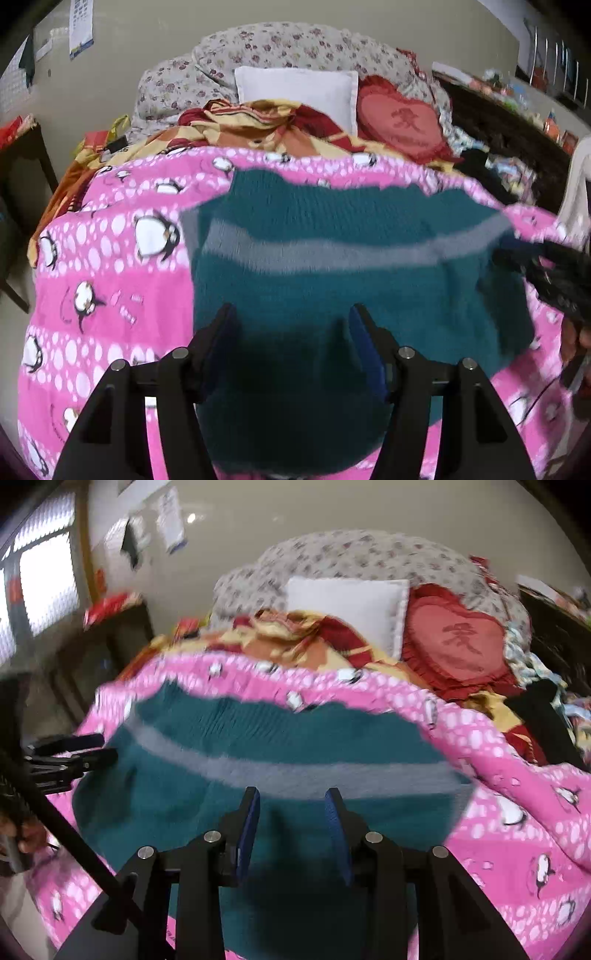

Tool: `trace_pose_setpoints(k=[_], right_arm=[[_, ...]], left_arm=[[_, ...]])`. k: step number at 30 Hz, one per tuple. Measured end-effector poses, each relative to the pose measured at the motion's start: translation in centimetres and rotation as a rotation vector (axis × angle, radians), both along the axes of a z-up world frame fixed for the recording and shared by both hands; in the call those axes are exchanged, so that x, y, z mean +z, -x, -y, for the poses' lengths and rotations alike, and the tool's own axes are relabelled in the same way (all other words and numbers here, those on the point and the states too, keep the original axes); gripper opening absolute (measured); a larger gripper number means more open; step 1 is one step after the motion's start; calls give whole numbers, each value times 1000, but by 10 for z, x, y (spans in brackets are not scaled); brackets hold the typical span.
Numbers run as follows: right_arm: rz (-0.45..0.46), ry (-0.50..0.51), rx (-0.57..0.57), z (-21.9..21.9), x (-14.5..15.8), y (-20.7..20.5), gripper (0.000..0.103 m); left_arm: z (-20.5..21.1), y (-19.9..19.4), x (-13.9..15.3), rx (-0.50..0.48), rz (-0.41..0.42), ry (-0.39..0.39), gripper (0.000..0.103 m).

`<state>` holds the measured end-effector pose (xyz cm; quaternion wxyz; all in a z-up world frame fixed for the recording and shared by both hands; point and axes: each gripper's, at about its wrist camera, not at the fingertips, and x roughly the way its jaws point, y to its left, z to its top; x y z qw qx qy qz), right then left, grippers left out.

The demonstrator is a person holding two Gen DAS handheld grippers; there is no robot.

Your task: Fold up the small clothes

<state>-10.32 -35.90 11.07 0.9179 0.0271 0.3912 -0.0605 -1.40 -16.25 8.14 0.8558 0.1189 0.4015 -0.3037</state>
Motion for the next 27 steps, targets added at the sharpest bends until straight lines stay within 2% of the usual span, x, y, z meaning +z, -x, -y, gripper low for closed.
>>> trace_pose_setpoints(k=[3,4,5,7,8,12,16,18,22,23,24,26,27], right_arm=[[-42,163,-48,1,-15,-19,39],[-55,165,-76,8,-20,-24,39],[-65,140,-104,20,-25,-29,39],[-46,91,-116,34,-27,-30,36],[-41,79,-119,38,-26,-29,36],[-50,35,-143,40,-15,-18,38],[-49,-29,-63,18,-1,15,40],[-63,-31,-23,3,-3,30,49],[-64,-33,-40,-3,-4,71,50],[-55,-34,-63,1,-3,83,54],[-44,-47,-90,8,-1,96,63],[-44,-73,-146,23,-4,114,75],[-55,-81,-168,29,-7,120,75]], left_arm=[[-5,-3,-20,28,4,-64,62],[-7,-6,-26,39,-7,-74,63],[-10,-10,-30,48,-10,-70,64],[-16,-17,-32,77,22,-76,80],[-18,-20,-33,86,29,-74,82],[-34,-31,-34,122,-70,-6,82],[-42,-19,-26,125,-55,1,82],[-45,-10,-20,113,-61,14,82],[-52,12,-8,66,-48,28,82],[-55,16,-6,59,-40,24,82],[-58,20,-6,53,-39,22,82],[-63,22,-11,51,-62,16,82],[-65,23,-13,54,-71,16,82]])
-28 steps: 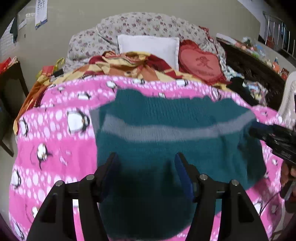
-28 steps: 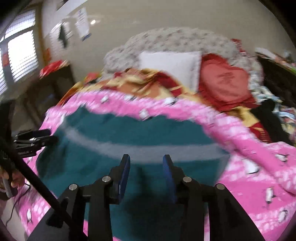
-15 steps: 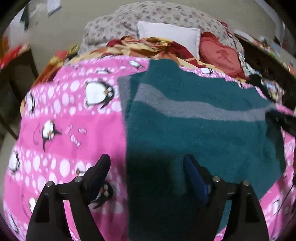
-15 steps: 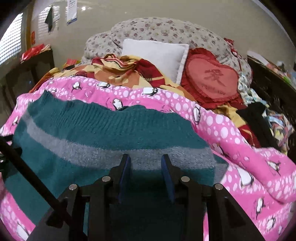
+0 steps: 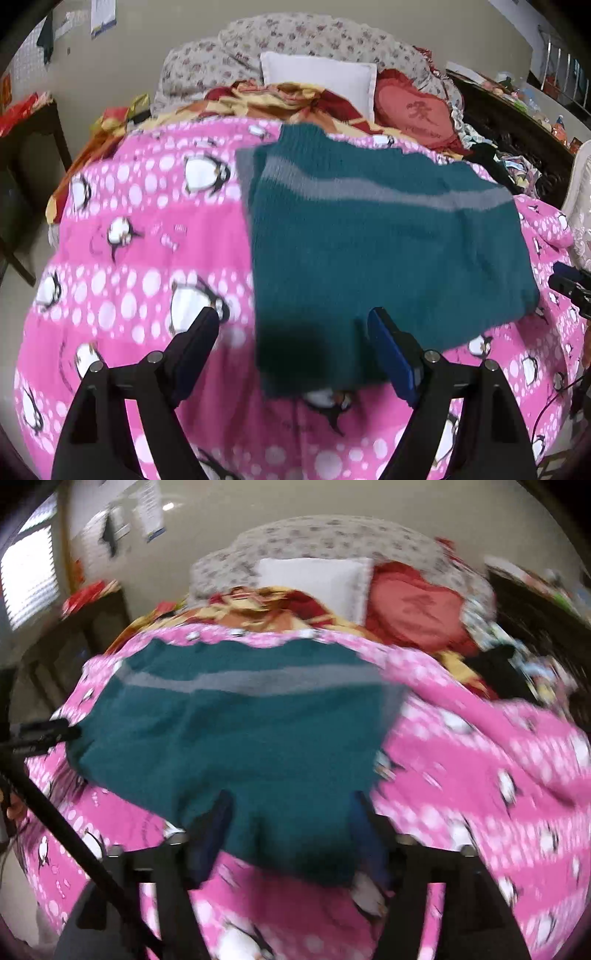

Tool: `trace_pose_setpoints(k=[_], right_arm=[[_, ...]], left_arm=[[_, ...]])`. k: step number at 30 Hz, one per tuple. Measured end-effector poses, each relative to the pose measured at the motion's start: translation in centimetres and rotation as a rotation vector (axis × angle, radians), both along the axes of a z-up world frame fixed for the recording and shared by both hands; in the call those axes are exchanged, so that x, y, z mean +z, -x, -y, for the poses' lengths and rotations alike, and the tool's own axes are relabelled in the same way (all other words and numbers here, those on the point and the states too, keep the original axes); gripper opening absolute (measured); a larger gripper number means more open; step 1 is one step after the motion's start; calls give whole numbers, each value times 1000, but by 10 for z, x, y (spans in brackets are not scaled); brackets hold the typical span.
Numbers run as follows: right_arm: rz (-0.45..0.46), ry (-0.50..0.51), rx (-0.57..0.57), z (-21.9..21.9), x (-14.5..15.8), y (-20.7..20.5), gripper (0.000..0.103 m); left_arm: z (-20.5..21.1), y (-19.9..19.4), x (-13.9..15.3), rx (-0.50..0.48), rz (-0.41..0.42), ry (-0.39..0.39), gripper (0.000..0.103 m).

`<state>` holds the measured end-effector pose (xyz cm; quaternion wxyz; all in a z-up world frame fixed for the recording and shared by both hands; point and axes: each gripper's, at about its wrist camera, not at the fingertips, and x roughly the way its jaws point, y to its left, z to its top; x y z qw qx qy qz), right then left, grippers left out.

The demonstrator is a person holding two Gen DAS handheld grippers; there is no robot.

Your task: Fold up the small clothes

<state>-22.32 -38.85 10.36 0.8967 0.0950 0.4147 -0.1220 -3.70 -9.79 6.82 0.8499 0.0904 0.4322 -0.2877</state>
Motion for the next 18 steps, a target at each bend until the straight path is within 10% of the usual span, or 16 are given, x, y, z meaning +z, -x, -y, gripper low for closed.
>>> trace_pose_setpoints(k=[7,11,18], right_arm=[[3,-166,-36,23,-34,16,66],[-4,-158,15,18,-43,8,9],[-34,34,41,7,-24,19,8]], left_arm=[[5,6,-18,4,-28,-17,82],[10,6,-20,3,-30,-36,82],[11,2,-25,-1,-42,-34,82]])
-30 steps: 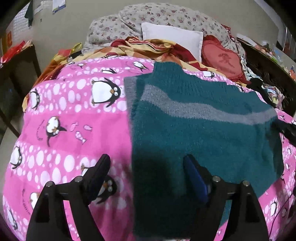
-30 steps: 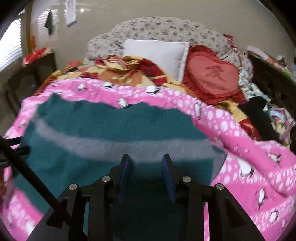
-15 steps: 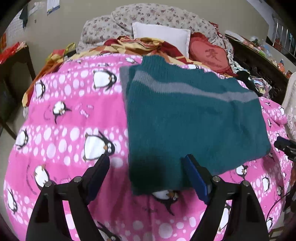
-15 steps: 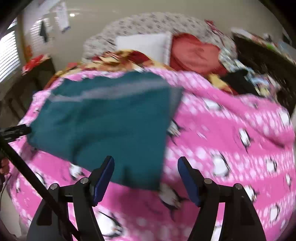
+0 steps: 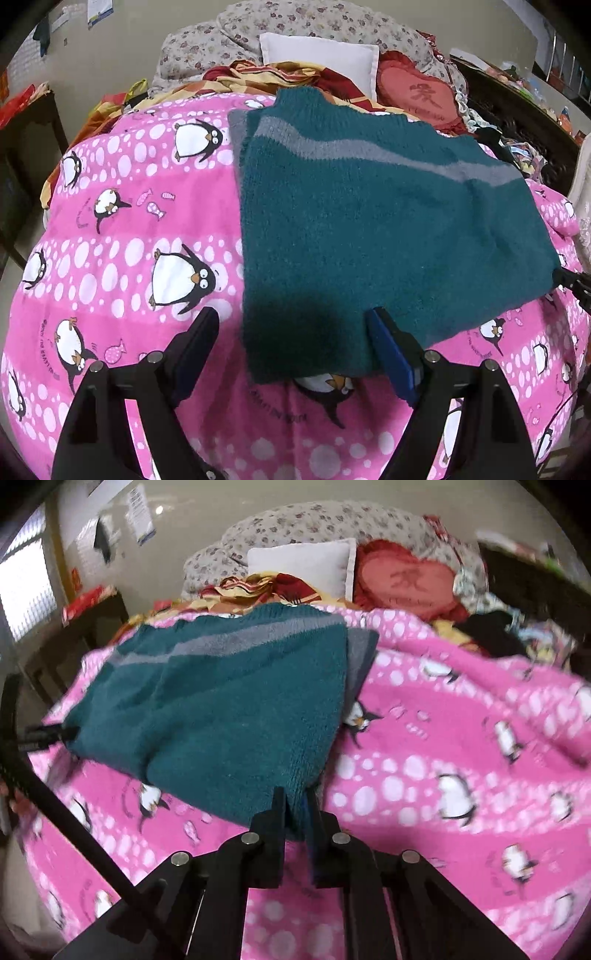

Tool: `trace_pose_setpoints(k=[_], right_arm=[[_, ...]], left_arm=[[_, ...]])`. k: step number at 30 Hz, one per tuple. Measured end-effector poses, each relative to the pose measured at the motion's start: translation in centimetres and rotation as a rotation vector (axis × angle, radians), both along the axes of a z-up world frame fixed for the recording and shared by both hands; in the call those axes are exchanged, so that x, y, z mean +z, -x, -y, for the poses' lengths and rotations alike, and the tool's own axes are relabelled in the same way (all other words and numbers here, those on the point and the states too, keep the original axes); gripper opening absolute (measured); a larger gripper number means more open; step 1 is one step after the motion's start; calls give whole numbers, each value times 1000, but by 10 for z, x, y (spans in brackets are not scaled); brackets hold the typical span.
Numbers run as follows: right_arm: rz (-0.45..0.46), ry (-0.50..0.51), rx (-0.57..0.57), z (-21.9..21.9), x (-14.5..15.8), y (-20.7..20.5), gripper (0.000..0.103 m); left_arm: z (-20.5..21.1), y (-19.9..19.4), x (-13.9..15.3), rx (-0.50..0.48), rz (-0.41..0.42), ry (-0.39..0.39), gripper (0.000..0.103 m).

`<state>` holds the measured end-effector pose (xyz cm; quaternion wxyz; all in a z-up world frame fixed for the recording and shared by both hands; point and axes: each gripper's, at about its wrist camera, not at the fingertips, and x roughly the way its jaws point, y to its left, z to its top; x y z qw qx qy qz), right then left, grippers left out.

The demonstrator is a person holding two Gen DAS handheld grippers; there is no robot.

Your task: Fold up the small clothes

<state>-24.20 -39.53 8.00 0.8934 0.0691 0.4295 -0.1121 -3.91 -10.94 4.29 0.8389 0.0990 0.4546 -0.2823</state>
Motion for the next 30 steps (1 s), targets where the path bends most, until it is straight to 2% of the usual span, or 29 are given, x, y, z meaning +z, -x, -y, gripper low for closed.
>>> trace_pose_setpoints(k=[2,4,6,8,10,15,19,24,30], right_arm=[[-11,-19,-18,7,-8,-3,8],[-84,26,-20,4,-26,-10,8],[-90,12,-23,4,-31,-9,9],[-58,-20,-49,8,-19,-5,12],[-36,8,-76,8,-3,-2,16],[33,35,-45,-9,31,-12,21],[82,10,60,-37,43,-51,21],[114,-2,168,-71,43,-111,21],[114,-15,159,-81,26,-170,21]], left_arm=[[-1,-1,-3,4,-8,5,82],[-2,0,-4,7,-13,10,82],[-4,1,-2,6,-12,10,82],[-8,4,3,0,0,8,82],[-10,6,10,1,36,-4,82],[-12,5,22,21,88,-14,82],[-14,2,22,40,88,-17,82],[-12,-1,20,46,82,-16,82],[-13,-9,15,57,48,1,82]])
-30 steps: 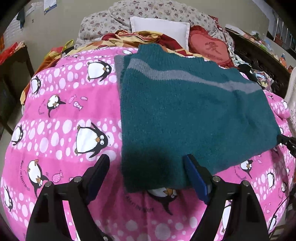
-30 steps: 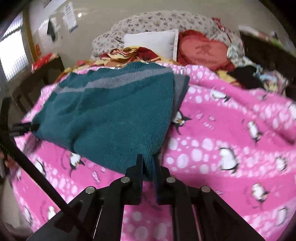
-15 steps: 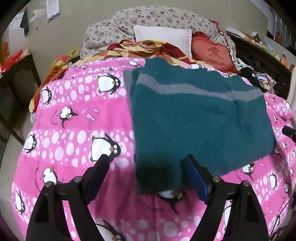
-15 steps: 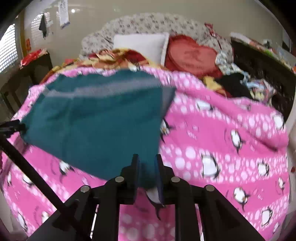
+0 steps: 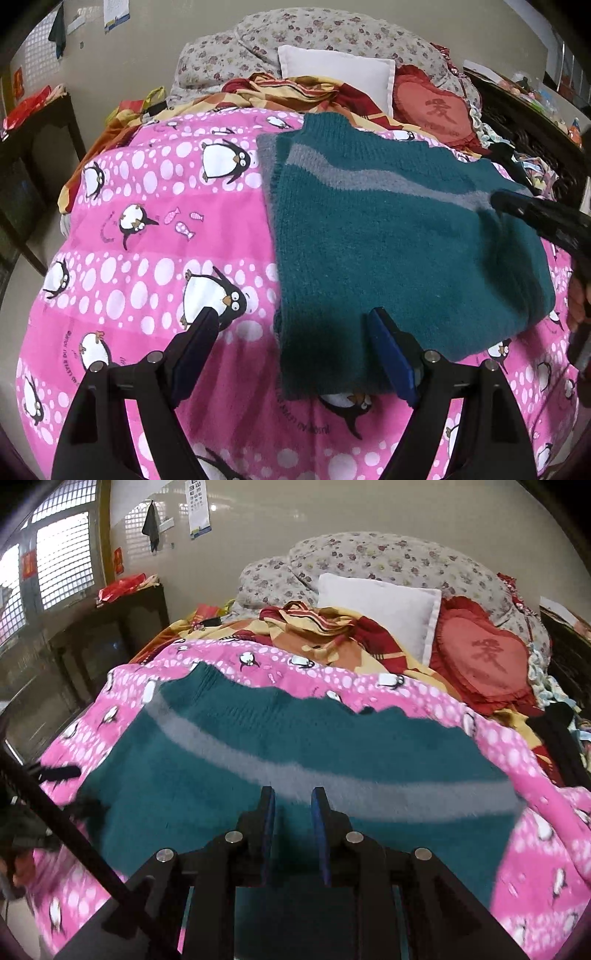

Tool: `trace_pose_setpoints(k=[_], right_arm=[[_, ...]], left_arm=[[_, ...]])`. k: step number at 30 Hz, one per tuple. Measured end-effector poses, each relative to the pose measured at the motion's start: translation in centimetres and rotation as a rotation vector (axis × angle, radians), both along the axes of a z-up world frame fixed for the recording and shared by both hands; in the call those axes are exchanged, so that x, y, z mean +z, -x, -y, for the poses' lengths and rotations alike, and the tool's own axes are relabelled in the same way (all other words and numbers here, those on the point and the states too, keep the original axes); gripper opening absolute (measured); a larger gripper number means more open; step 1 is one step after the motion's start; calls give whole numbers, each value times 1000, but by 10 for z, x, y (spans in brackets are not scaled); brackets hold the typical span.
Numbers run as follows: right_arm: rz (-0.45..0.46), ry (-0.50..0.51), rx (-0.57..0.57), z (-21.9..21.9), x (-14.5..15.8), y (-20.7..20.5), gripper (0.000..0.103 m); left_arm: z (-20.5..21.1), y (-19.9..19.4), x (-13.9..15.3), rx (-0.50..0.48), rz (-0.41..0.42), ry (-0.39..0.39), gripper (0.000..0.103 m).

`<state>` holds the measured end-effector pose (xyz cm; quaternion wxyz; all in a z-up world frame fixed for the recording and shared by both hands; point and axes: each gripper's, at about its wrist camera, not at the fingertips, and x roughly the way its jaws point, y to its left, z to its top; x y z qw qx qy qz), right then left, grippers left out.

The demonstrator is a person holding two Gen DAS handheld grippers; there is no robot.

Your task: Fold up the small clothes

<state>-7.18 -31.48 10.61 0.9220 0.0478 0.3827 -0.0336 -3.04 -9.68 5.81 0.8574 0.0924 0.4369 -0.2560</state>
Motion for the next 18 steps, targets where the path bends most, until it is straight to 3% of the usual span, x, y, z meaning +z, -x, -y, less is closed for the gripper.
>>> trace_pose_setpoints(k=[6,11,13,15,18], right_arm=[[-38,-72,-49,16,-24,-34,22],[-35,-87,-37,19,-17,-32,22],[-14,-96,-26,18,-7,-22,28],[3,-95,-17,16,-1,-17,44],[16,-87,-8,14,5,-15,46]], left_arm=[[-1,-13,-9,18,-43,15,82],[-4,-17,-13,20,-72,40,82],[-8,-18,-11,16,-84,75,83],[-13,-21,-10,25,-97,108,84],[-17,-27,-13,41,-137,155,85]])
